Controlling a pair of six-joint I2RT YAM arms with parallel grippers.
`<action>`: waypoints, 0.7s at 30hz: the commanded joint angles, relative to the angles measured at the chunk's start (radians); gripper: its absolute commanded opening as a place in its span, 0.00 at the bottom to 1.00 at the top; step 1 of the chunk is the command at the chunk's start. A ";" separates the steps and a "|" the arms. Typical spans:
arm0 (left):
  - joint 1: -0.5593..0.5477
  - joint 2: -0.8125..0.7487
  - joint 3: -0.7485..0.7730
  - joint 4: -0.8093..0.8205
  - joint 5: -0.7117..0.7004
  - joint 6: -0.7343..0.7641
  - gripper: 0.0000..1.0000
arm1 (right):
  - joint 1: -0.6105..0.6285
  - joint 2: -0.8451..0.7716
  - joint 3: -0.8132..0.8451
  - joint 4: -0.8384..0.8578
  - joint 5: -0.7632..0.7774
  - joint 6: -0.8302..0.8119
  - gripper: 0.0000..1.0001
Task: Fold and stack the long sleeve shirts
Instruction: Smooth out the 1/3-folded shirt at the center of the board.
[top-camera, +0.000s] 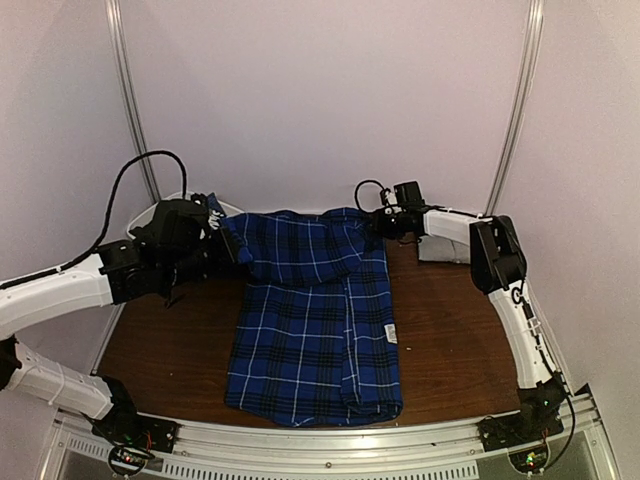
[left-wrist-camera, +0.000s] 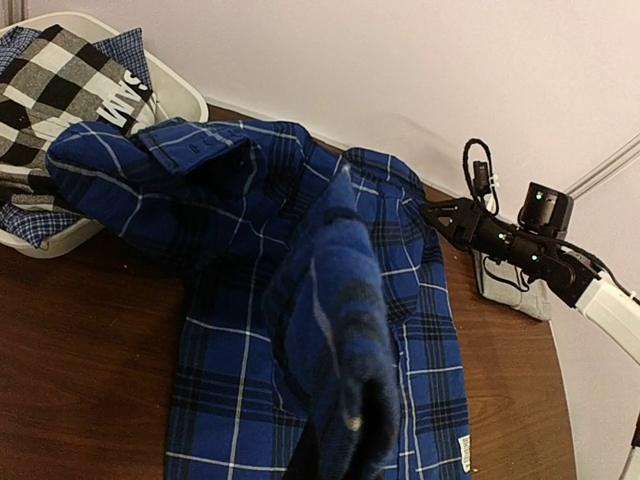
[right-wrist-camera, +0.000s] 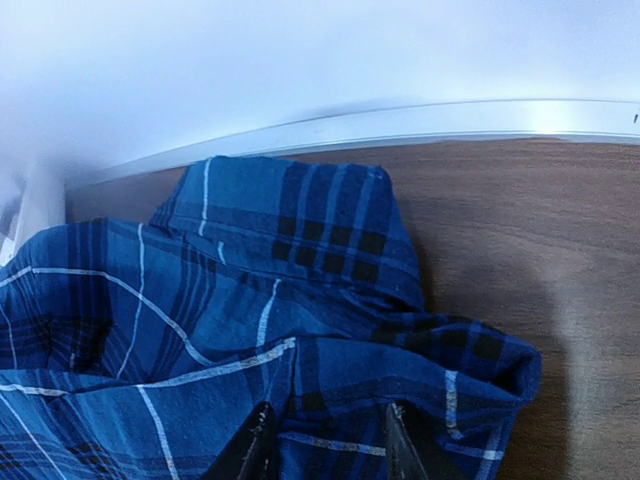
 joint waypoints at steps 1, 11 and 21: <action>-0.012 -0.003 0.007 0.035 0.024 0.034 0.00 | -0.004 0.025 0.035 0.070 -0.082 0.027 0.41; -0.032 0.117 0.085 0.165 0.313 0.255 0.00 | -0.005 -0.032 0.046 0.046 -0.113 0.004 0.57; -0.088 0.331 0.219 0.192 0.571 0.391 0.00 | -0.027 -0.323 -0.186 -0.002 0.068 0.023 0.61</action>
